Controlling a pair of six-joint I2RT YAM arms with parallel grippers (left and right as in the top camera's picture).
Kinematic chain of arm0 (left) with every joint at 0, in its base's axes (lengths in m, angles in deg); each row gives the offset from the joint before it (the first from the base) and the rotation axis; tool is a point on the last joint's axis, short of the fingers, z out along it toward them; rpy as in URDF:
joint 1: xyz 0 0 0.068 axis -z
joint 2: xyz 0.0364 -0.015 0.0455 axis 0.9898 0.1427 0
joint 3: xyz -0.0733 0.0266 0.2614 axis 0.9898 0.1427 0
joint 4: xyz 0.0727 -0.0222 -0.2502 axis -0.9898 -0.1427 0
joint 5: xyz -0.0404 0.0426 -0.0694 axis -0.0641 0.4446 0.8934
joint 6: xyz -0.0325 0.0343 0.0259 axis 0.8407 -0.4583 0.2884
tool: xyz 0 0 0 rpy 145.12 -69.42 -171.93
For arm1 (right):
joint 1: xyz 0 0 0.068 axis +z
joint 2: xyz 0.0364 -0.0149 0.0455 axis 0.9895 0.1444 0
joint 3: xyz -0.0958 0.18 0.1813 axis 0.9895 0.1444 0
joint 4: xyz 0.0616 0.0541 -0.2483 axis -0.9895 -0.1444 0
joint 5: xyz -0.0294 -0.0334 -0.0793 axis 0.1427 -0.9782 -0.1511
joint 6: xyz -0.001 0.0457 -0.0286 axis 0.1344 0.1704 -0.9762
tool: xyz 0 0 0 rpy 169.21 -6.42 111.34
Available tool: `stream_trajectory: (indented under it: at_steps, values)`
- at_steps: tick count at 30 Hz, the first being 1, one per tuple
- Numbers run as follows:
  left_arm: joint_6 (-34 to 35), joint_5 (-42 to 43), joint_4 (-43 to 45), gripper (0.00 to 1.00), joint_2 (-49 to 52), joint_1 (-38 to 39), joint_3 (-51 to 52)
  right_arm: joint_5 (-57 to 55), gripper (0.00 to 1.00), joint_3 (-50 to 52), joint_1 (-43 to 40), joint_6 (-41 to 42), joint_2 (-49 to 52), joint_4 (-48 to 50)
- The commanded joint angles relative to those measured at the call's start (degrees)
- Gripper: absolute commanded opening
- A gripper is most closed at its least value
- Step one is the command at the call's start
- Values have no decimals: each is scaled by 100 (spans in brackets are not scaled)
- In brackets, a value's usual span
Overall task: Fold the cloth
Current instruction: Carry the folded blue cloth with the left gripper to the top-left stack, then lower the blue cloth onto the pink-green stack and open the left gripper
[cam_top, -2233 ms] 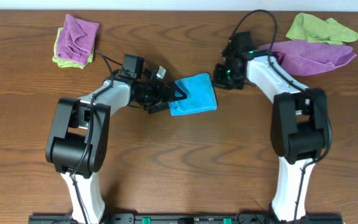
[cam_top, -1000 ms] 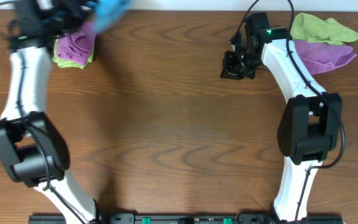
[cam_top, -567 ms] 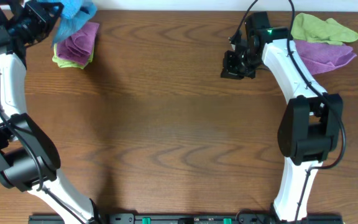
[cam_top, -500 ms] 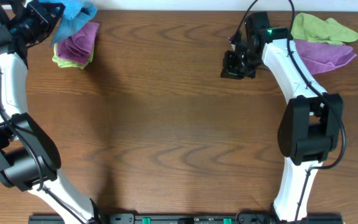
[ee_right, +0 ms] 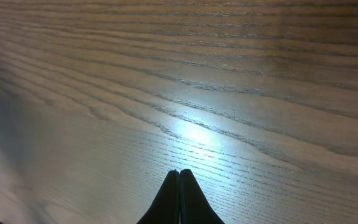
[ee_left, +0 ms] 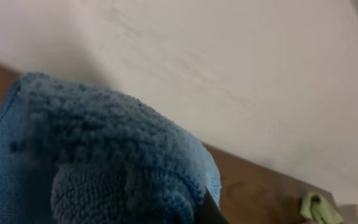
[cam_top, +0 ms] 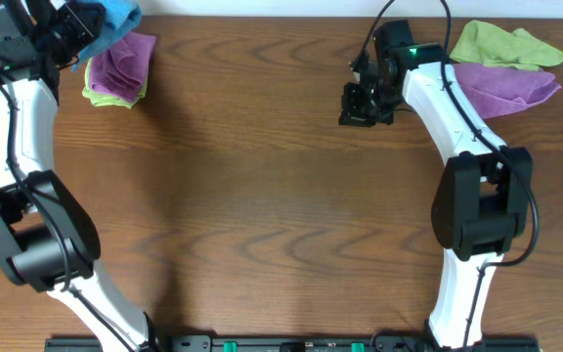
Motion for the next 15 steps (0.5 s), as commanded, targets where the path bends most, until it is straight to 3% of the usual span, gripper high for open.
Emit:
stream_trajectory:
  at_steps: [1, 11, 15]
  values:
    - [-179, -131, 22, 6, 352, 0, -22, 26, 2, -101, 59, -81, -170, -13]
    - [-313, 271, 186, 6, 597, 7, -50, 26, 2, -101, 103, -81, -170, -15]
    - [-323, -26, -7, 6, 601, 4, -90, 26, 2, -101, 146, -81, -170, -20]
